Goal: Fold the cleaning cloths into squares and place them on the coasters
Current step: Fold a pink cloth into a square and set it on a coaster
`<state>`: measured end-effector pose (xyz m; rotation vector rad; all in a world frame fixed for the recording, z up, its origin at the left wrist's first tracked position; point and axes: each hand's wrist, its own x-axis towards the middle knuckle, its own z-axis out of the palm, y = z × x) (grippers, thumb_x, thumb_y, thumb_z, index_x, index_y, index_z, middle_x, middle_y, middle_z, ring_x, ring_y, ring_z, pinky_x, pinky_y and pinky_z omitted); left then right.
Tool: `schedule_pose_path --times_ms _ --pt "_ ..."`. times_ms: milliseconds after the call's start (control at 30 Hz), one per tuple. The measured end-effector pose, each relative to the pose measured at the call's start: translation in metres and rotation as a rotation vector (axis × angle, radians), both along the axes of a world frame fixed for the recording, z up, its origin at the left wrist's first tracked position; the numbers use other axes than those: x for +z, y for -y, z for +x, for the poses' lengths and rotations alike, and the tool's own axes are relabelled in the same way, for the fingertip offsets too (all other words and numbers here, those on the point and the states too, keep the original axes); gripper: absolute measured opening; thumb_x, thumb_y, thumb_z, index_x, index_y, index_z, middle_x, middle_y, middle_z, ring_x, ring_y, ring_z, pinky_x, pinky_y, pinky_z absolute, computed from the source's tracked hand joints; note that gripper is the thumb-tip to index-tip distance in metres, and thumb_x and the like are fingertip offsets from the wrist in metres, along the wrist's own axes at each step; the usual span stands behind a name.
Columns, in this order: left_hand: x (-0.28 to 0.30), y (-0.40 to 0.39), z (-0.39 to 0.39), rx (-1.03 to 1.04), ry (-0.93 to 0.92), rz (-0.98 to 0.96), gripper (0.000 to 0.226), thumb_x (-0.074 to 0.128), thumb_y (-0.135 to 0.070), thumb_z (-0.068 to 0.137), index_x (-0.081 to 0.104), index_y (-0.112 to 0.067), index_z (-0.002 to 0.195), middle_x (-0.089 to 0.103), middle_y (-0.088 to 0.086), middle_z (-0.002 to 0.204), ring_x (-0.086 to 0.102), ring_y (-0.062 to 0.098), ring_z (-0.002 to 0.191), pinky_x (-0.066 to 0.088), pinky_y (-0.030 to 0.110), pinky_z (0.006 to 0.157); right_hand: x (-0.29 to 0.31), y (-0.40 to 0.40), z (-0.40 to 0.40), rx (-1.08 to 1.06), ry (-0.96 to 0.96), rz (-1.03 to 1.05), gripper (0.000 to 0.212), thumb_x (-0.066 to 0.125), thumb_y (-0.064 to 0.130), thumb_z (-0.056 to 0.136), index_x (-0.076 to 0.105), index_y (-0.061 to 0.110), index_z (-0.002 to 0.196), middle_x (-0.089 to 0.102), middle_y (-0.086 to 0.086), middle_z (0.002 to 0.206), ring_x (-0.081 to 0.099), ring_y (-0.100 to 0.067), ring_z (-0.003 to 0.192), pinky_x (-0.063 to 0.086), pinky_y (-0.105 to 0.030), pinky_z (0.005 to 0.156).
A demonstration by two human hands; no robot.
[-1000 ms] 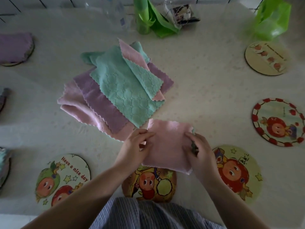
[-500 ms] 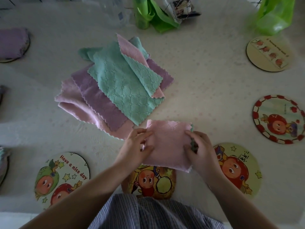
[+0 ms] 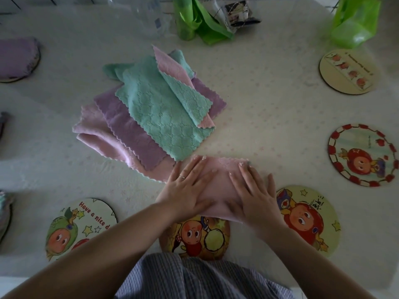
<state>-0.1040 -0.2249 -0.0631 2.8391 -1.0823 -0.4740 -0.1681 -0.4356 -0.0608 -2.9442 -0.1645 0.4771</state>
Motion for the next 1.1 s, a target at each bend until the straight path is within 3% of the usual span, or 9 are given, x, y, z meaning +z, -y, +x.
schedule_pose_path --times_ms 133,200,267,400,600,767,867,933,1100 --pt "0.004 -0.004 0.004 0.034 0.007 -0.008 0.078 0.014 -0.072 0.085 0.003 -0.027 0.147 -0.004 0.007 0.155 -0.009 0.020 0.142 0.004 0.048 0.115 0.003 0.015 -0.006 -0.046 0.003 0.021 0.072 0.006 0.067 0.087 0.004 0.027 0.147 -0.002 -0.002 0.156 -0.014 -0.017 0.141 -0.013 -0.050 0.111" --pt "0.012 -0.008 0.000 0.134 -0.028 -0.110 0.079 0.024 -0.069 0.085 0.009 -0.023 0.147 -0.002 0.003 0.155 -0.005 0.018 0.142 0.002 0.040 0.115 0.011 0.016 -0.009 -0.138 0.032 0.119 0.070 0.019 0.062 0.089 0.012 0.024 0.147 0.007 -0.001 0.156 -0.005 -0.017 0.142 -0.006 -0.045 0.114" --pt "0.020 -0.014 -0.009 0.324 -0.105 -0.254 0.072 0.045 -0.053 0.088 0.018 -0.021 0.147 0.012 -0.005 0.154 0.008 0.015 0.142 0.009 0.034 0.115 0.021 0.015 -0.013 -0.296 0.055 0.273 0.060 0.039 0.048 0.091 0.026 0.021 0.144 0.028 0.001 0.150 0.018 -0.016 0.139 0.014 -0.037 0.112" --pt "0.029 -0.016 -0.018 0.638 -0.306 -0.488 0.048 0.058 -0.025 0.087 0.044 -0.022 0.133 0.049 -0.007 0.129 0.048 0.010 0.112 0.040 0.026 0.095 0.030 0.002 -0.020 -0.610 -0.042 0.626 0.051 0.053 0.032 0.090 0.038 0.024 0.138 0.051 0.006 0.129 0.049 -0.007 0.112 0.042 -0.026 0.092" --pt "0.039 -0.005 -0.003 0.913 -0.587 -0.703 0.031 0.061 -0.008 0.083 0.057 -0.019 0.111 0.063 -0.006 0.099 0.059 0.006 0.089 0.046 0.018 0.072 0.041 -0.017 -0.013 -1.015 -0.203 1.125 0.048 0.056 0.012 0.086 0.046 0.032 0.129 0.063 0.003 0.113 0.063 -0.014 0.094 0.053 -0.026 0.066" --pt "0.045 -0.028 -0.018 0.977 -0.665 -0.823 0.027 0.061 -0.007 0.082 0.057 -0.016 0.106 0.061 -0.001 0.102 0.060 0.018 0.090 0.049 0.026 0.066 0.050 -0.039 -0.020 -1.093 -0.174 1.221 0.048 0.054 0.007 0.087 0.047 0.029 0.129 0.067 -0.002 0.100 0.065 -0.019 0.078 0.046 -0.026 0.051" --pt "0.050 -0.050 -0.031 1.039 -0.702 -0.909 0.022 0.060 -0.006 0.083 0.055 -0.018 0.101 0.060 0.000 0.102 0.060 0.020 0.089 0.055 0.037 0.065 0.052 -0.061 -0.027 -1.113 -0.197 1.290 0.041 0.055 0.009 0.090 0.049 0.027 0.127 0.067 -0.006 0.098 0.065 -0.024 0.079 0.050 -0.033 0.055" --pt "0.056 -0.070 -0.038 1.079 -0.685 -0.958 0.021 0.060 -0.007 0.084 0.055 -0.022 0.097 0.060 -0.003 0.102 0.060 0.015 0.093 0.055 0.037 0.077 0.052 -0.083 -0.030 -1.099 -0.210 1.338 0.038 0.056 0.010 0.090 0.050 0.025 0.124 0.067 -0.007 0.100 0.066 -0.024 0.084 0.053 -0.039 0.065" --pt "0.061 -0.148 -0.052 1.151 -0.588 -0.996 0.022 0.063 -0.006 0.083 0.055 -0.023 0.092 0.062 -0.002 0.100 0.062 0.017 0.089 0.053 0.039 0.075 0.042 -0.153 -0.030 -1.003 -0.205 1.343 0.032 0.064 0.012 0.082 0.061 0.023 0.112 0.067 -0.005 0.109 0.065 -0.022 0.095 0.052 -0.046 0.086"
